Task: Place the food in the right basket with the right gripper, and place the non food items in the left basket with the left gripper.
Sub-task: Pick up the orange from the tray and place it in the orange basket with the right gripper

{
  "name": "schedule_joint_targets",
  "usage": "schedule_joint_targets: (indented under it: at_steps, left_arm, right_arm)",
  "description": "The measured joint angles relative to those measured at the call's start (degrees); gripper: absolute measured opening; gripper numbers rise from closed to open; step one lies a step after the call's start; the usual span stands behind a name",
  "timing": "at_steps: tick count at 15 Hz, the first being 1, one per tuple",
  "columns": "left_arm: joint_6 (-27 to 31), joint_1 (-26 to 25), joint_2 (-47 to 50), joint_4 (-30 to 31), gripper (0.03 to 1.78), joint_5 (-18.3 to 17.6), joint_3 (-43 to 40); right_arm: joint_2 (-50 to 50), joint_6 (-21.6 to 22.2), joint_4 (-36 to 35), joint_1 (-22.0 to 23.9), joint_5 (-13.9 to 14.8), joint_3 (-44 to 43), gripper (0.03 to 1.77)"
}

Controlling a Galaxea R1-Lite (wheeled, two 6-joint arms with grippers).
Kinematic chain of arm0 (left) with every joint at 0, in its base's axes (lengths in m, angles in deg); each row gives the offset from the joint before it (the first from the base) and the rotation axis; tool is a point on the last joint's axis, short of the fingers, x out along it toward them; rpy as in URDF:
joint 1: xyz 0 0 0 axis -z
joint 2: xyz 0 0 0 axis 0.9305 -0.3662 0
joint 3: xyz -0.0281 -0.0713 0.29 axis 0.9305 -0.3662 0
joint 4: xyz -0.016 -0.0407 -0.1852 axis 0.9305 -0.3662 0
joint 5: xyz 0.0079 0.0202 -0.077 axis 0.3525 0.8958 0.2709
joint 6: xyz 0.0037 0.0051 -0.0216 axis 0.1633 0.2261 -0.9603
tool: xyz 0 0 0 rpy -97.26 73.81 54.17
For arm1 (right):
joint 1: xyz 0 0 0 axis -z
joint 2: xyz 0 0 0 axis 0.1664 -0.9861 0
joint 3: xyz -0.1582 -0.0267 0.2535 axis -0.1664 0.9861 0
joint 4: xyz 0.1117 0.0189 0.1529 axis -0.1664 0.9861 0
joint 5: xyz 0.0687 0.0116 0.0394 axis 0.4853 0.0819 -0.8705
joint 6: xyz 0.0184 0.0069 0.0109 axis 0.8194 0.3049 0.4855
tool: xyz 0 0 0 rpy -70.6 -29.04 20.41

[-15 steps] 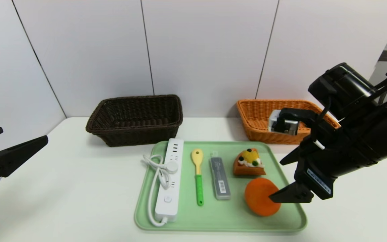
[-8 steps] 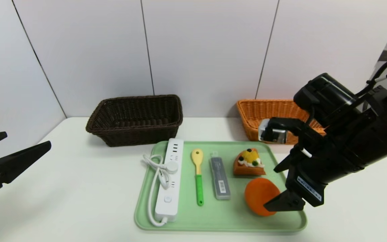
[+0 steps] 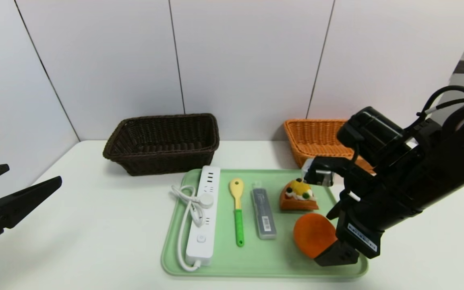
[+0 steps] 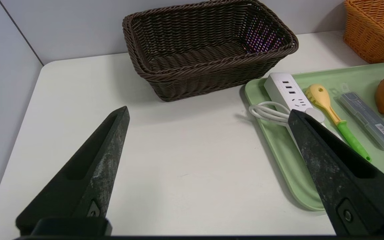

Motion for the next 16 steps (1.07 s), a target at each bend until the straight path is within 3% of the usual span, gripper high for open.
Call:
schedule_joint_targets:
  at_steps: [16]
  left_arm:
    - [2.84,0.0,1.13,0.49,1.69,0.01,-1.97]
  right_arm:
    - [-5.16,-0.22,-3.06,0.02,0.77,0.33,1.71]
